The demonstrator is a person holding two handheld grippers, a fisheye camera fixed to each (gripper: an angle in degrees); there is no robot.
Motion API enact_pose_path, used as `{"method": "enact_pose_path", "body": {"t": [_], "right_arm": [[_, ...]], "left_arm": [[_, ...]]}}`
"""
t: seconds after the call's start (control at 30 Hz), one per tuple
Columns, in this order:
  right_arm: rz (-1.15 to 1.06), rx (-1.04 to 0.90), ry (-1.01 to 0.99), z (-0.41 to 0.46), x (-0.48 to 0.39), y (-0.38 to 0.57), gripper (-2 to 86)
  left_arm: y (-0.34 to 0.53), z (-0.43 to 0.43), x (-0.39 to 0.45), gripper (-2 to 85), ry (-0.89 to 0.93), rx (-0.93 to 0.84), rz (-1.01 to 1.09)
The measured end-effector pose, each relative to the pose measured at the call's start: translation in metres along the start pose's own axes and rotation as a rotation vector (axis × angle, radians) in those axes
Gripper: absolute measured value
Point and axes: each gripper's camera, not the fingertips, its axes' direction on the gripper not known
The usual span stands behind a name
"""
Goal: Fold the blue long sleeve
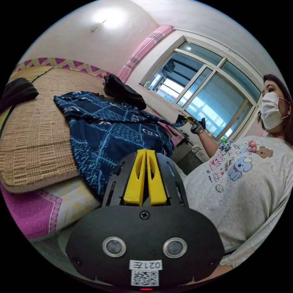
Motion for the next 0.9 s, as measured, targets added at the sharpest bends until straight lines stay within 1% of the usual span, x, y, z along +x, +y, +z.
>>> {"method": "enact_pose_path", "body": {"t": [0.03, 0.1, 0.2, 0.3, 0.53, 0.63, 0.73, 0.77, 0.9], "right_arm": [[0.049, 0.001, 0.008, -0.008, 0.022, 0.005, 1.6], [0.22, 0.033, -0.025, -0.035, 0.097, 0.031, 1.6], [0.355, 0.088, -0.09, -0.061, 0.158, 0.065, 1.5], [0.421, 0.133, -0.142, -0.08, 0.189, 0.093, 1.5], [0.509, 0.141, -0.183, -0.088, 0.228, 0.135, 2.5], [0.554, 0.178, -0.15, -0.097, 0.238, 0.145, 4.1], [0.586, 0.214, -0.07, -0.114, 0.244, 0.151, 5.3], [0.577, 0.214, -0.051, -0.119, 0.243, 0.151, 5.3], [0.492, 0.18, -0.04, -0.121, 0.223, 0.144, 3.5]], "left_arm": [[-0.007, 0.01, 0.004, -0.9, 0.012, -0.013, 0.01], [-0.016, 0.025, 0.013, -0.9, 0.022, -0.032, 0.034], [-0.032, 0.045, 0.026, -0.9, 0.039, -0.069, 0.072], [-0.045, 0.062, 0.039, -0.9, 0.055, -0.096, 0.103], [-0.079, 0.104, 0.059, -0.8, 0.091, -0.134, 0.152], [-0.102, 0.125, 0.071, -0.1, 0.016, -0.154, 0.2], [-0.134, 0.153, 0.086, 3.3, -0.055, -0.194, 0.294], [-0.148, 0.166, 0.092, 5.0, -0.083, -0.206, 0.34], [-0.182, 0.216, 0.104, 6.7, -0.204, -0.277, 0.494]]}}
